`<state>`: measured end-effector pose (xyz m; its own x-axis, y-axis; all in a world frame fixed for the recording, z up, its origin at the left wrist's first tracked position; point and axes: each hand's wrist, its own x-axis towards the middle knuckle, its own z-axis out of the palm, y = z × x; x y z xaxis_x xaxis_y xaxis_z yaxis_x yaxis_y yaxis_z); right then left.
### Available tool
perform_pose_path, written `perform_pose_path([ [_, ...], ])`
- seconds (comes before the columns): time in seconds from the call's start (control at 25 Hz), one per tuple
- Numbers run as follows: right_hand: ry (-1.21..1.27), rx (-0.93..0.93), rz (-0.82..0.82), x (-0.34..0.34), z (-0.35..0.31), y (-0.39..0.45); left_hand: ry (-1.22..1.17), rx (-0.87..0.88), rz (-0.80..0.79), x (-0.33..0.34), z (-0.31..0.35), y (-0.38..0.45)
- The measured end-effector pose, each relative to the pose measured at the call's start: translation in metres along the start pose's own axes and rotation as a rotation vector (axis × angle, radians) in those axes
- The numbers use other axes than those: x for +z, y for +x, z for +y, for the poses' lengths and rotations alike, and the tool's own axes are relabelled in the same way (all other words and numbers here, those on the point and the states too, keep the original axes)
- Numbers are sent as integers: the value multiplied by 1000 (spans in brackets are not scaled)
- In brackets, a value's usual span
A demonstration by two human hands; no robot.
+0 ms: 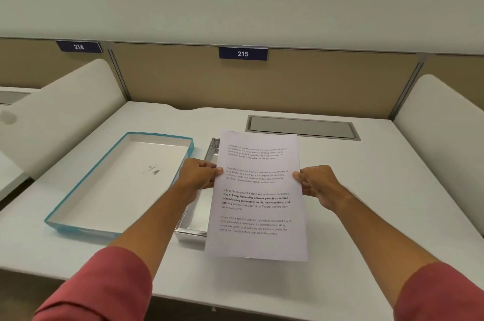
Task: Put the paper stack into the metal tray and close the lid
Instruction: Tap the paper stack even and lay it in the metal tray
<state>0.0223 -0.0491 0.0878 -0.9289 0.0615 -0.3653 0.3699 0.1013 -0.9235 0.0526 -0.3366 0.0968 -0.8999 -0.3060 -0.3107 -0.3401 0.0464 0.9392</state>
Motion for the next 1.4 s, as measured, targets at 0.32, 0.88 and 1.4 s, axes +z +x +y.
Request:
perform_pose_path([
  [0.32, 10, 109, 29, 34, 7, 37, 69, -104, 60, -5, -7, 45],
  [0.88, -74, 193, 102, 79, 16, 96, 270, -191, 160, -1, -8, 107],
  [1.4, -370, 226, 302, 109, 17, 96, 541, -112, 54, 6, -27, 136],
])
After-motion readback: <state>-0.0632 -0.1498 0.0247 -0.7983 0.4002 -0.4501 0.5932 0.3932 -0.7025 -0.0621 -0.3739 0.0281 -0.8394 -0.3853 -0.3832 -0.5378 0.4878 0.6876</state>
